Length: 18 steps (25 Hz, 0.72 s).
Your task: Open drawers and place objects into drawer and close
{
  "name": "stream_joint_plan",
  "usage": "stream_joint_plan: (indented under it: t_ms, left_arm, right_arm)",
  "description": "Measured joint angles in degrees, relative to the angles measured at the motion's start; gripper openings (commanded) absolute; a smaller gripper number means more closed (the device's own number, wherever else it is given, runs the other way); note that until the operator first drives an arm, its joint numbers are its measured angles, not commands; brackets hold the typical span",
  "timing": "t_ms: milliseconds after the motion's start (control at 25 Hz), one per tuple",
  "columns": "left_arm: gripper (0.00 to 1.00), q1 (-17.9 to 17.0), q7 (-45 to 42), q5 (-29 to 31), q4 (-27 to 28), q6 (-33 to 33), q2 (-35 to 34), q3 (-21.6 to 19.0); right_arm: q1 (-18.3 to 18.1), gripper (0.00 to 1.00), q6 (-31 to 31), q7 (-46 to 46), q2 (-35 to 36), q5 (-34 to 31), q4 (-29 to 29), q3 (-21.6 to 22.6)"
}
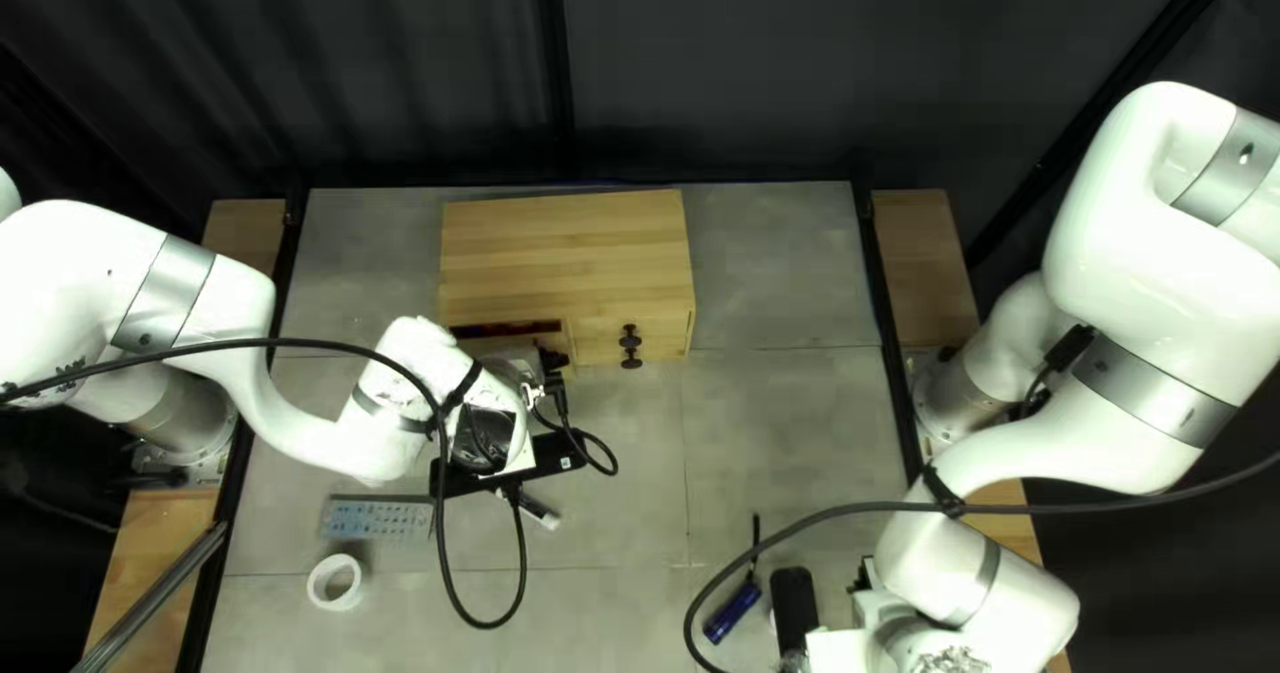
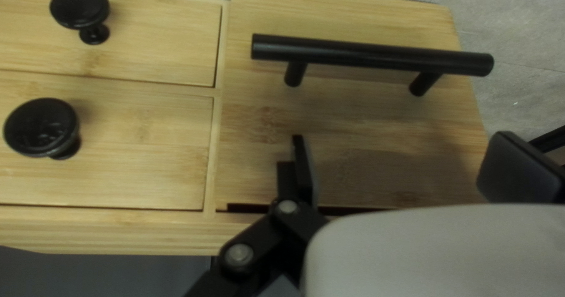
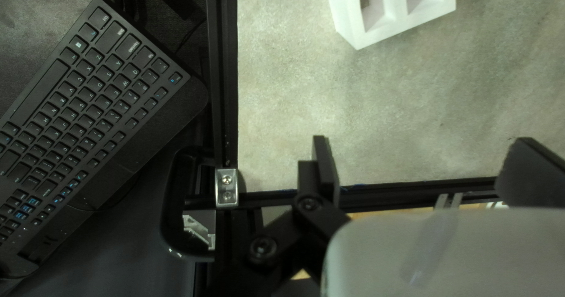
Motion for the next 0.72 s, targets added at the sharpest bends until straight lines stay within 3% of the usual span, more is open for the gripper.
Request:
stream_joint_plan:
  t_ms: [720]
  left_arm:
    - [1.00,0.78,0.86,0.35,-0.21,0.25,-0.36,0.73]
  right_arm:
    - [0.00,1.00,0.00,0.00,0.00,0.00,0.00,0.00]
